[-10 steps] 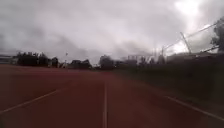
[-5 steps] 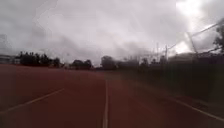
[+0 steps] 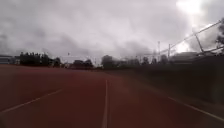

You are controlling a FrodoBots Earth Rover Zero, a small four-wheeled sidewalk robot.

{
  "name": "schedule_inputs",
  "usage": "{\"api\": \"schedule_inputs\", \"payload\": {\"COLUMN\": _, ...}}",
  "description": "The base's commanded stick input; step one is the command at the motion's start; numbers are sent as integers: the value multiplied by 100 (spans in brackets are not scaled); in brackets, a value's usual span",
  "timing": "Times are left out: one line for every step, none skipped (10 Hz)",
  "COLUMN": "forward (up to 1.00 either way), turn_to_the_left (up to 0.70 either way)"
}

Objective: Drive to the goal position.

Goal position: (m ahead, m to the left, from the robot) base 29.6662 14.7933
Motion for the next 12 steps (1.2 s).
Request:
{"api": "schedule_inputs", "payload": {"forward": 70, "turn_to_the_left": 0}}
{"api": "schedule_inputs", "payload": {"forward": 70, "turn_to_the_left": 0}}
{"api": "schedule_inputs", "payload": {"forward": 70, "turn_to_the_left": 0}}
{"api": "schedule_inputs", "payload": {"forward": 70, "turn_to_the_left": 1}}
{"api": "schedule_inputs", "payload": {"forward": 70, "turn_to_the_left": 20}}
{"api": "schedule_inputs", "payload": {"forward": 70, "turn_to_the_left": 35}}
{"api": "schedule_inputs", "payload": {"forward": 70, "turn_to_the_left": 35}}
{"api": "schedule_inputs", "payload": {"forward": 70, "turn_to_the_left": 35}}
{"api": "schedule_inputs", "payload": {"forward": 70, "turn_to_the_left": 35}}
{"api": "schedule_inputs", "payload": {"forward": 70, "turn_to_the_left": 18}}
{"api": "schedule_inputs", "payload": {"forward": 70, "turn_to_the_left": 0}}
{"api": "schedule_inputs", "payload": {"forward": 70, "turn_to_the_left": 0}}
